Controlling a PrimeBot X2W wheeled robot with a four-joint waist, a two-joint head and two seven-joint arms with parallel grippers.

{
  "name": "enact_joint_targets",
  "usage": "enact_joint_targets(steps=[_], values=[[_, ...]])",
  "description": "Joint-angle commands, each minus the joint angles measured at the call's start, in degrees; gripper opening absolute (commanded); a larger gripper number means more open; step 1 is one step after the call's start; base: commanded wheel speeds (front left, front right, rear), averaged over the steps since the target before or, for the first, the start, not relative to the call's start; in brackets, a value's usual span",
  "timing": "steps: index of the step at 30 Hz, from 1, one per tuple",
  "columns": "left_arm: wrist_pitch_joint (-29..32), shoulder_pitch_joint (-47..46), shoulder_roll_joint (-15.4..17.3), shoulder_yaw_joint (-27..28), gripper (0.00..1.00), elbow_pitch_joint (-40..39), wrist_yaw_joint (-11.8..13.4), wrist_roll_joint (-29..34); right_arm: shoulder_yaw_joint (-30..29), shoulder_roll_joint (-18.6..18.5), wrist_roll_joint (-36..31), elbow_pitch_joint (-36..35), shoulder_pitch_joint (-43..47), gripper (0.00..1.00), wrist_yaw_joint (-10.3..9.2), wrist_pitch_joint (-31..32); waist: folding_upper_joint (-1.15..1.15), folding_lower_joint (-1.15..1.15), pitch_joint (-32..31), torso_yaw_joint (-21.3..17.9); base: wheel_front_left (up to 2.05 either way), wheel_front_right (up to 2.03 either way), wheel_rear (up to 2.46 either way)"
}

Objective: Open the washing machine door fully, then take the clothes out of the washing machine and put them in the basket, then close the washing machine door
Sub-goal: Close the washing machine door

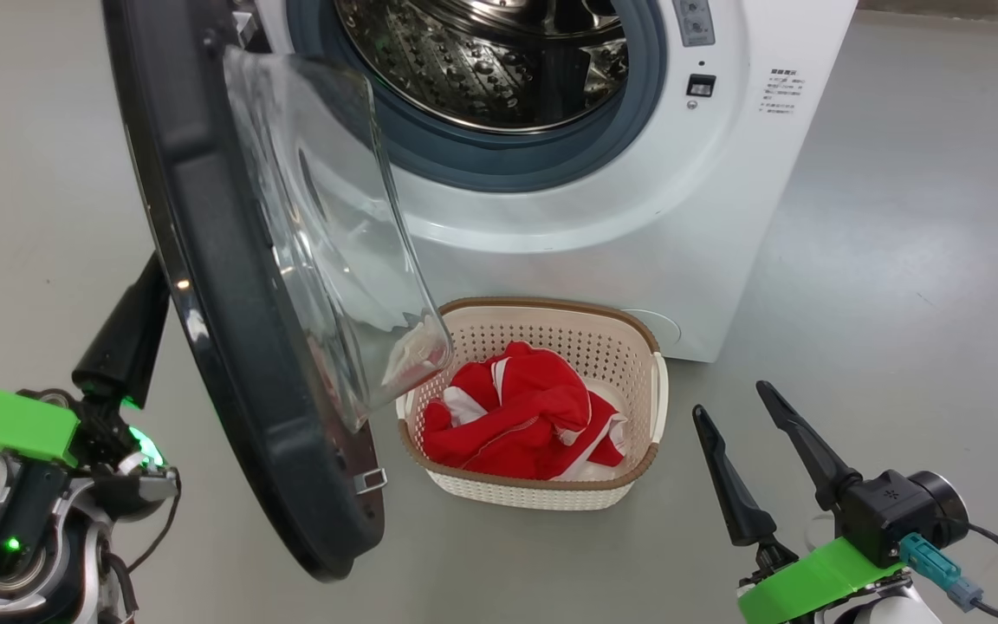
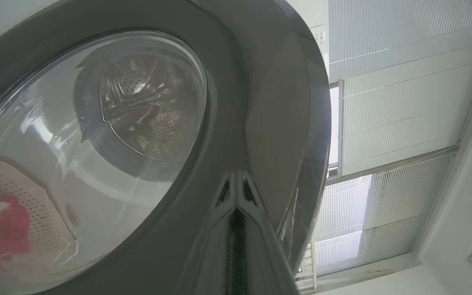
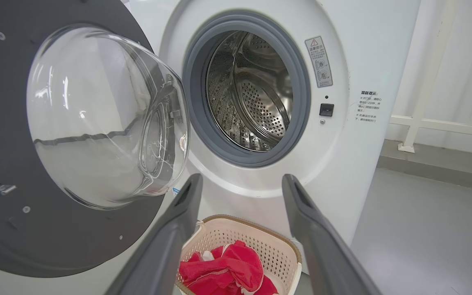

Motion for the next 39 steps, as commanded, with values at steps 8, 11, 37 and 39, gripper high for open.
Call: enact_joint_targets(steps=[8, 11, 37, 39], values=[[-1.34, -1.12, 0.99, -1.30, 0.00, -2.02, -1.28, -2.57, 1.55, -0.43, 0.76, -1.49, -3.11, 1.00, 0.20, -0.36, 0.00, 0.00, 0.71, -1.87, 0.00, 0.00, 0.00], [-2.29, -1.33, 0.94, -2.90, 0.00, -1.55, -2.10, -3.37, 1.72, -0.70, 0.74, -1.37, -3.26, 1.00, 0.20, -0.36, 0.00, 0.00, 0.94, -2.57, 0.00, 0.00, 0.00], [-11.73, -12.22, 0.89, -10.97, 0.00, 8.48, -6.65, -7.79, 2.02, -1.16, 1.49, -1.72, -4.84, 1.00, 0.20, -0.36, 0.00, 0.00, 3.60, -12.57, 0.00, 0.00, 0.00], [-12.35, -13.21, 0.89, -11.25, 0.00, 9.21, -7.01, -8.34, 2.02, -1.18, 1.37, -1.74, -4.96, 1.00, 0.20, -0.36, 0.00, 0.00, 3.95, -13.36, 0.00, 0.00, 0.00]])
